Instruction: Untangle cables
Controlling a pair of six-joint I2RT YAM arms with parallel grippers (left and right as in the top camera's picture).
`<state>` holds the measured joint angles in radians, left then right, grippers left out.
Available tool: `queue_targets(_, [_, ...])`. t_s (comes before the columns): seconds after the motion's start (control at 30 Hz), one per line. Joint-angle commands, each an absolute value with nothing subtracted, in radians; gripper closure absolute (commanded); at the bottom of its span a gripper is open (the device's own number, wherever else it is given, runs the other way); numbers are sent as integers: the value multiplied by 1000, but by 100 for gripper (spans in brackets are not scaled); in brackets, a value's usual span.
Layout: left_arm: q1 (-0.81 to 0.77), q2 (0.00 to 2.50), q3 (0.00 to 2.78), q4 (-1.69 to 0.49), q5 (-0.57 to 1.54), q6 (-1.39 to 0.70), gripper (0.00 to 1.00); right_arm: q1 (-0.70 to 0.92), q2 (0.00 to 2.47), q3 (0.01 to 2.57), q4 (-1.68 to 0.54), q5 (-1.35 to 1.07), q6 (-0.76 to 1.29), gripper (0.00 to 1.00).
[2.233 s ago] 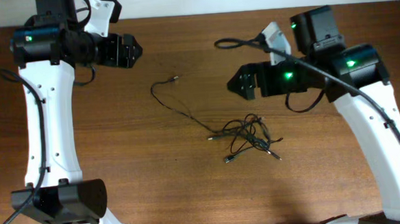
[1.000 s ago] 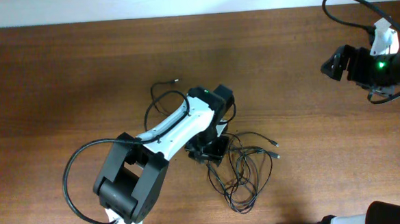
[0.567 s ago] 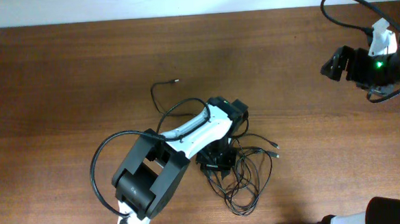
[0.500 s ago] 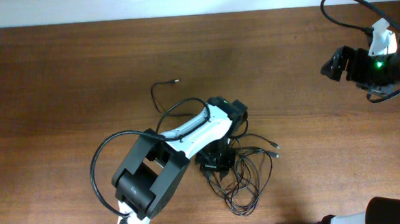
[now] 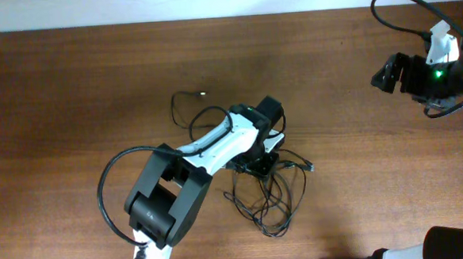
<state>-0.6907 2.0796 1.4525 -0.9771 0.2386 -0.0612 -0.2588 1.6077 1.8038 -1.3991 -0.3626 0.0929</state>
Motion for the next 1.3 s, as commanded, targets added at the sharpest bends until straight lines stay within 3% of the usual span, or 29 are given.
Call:
queue_targets(0.0, [-684,2085,1552,-981,150,129,61,-262,1613,1816,-1394,-353,81,1])
queue_targets(0.2, [-670,2107,1696,-1084,52,448,50,-262,1613,1816,-1396,-330,81,1])
queue_targets(0.5, [-637,2209,1695,-995,51,519,55,-262,1613,1816,-1392,-327,81,1])
queue_targets(0.7, [-638,2210,1628,-1010,75,518,65,-262,1613,1816,-1392,-327,81,1])
queue_targets(0.77, [-639,2210,1617,-1011,75,517,73,-262,1613,1816,-1392,-327,81,1])
queue_targets(0.8, [-639,2210,1617,-1011,87,517,79,-262,1613,1816,-1392,-327,81,1])
queue_targets(0.83, [-639,2210,1617,-1011,87,511,100,-262,1613,1816,-1392,-327,81,1])
queue_targets(0.9, [-633,2208,1671,-1034,85,409,100,-262,1613,1816,-1391,-327,81,1])
queue_targets(1.0, [-556,2196,2118,-1286,90,132,100,-259,1613,1816,-1394,-335,83,1])
queue_targets(1.07, [-510,2196,2451,-1486,244,98,100,-236,1613,1816,-1392,-384,83,1])
queue_targets(1.13, [-493,2196,2594,-1567,379,98,100,-183,1613,1816,-1376,-451,82,1])
queue_targets(1.27, [-421,2196,2625,-1581,765,104,100,-27,1613,1816,-1320,-522,82,1])
